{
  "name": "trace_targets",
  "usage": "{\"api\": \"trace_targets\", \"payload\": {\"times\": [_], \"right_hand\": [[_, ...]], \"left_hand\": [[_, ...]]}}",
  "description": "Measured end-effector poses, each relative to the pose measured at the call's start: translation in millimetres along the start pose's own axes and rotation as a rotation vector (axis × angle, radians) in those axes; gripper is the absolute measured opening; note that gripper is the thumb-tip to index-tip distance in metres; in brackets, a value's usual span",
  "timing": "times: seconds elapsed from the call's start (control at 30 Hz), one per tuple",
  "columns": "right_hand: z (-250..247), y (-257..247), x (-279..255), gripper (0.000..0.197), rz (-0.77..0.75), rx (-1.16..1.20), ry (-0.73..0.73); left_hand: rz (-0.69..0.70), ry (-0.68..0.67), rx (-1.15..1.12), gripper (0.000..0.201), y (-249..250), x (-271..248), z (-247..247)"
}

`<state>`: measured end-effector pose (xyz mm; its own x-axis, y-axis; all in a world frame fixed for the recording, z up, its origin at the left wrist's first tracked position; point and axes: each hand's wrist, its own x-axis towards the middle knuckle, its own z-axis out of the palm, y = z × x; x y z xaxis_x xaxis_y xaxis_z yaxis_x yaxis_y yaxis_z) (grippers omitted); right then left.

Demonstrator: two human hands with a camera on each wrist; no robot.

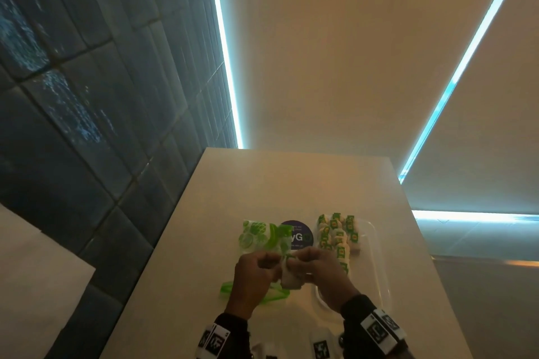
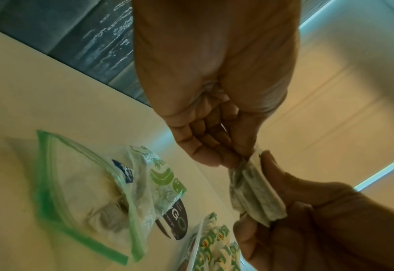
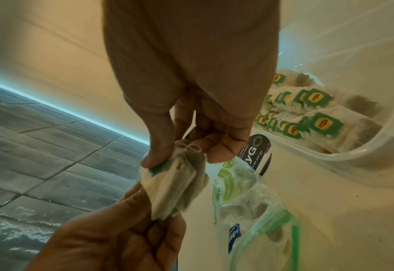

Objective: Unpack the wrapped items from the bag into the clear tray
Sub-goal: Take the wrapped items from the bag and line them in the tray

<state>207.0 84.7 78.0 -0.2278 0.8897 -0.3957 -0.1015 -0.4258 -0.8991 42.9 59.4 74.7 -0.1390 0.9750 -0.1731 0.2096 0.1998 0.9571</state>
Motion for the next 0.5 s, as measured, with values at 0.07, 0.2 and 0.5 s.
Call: {"api": "trace_targets", "payload": {"times": [0.07,0.2,0.5], "right_hand": [[0,1,0,0.028,0.016,0.025,0.010],[-3,1,-4,0.026,0.055,0.028,-0.039],[-8,-2,-10,0.008,0.061,0.076,-0.051]], "left_hand": [[-0.001,-0.029,-0.028,0.015,0,0,0],[-0.029,-0.082,-0.069,0.019,0,0,1],[-0.049,-0.130,-0.026,0.008,3,-6,4]]}}
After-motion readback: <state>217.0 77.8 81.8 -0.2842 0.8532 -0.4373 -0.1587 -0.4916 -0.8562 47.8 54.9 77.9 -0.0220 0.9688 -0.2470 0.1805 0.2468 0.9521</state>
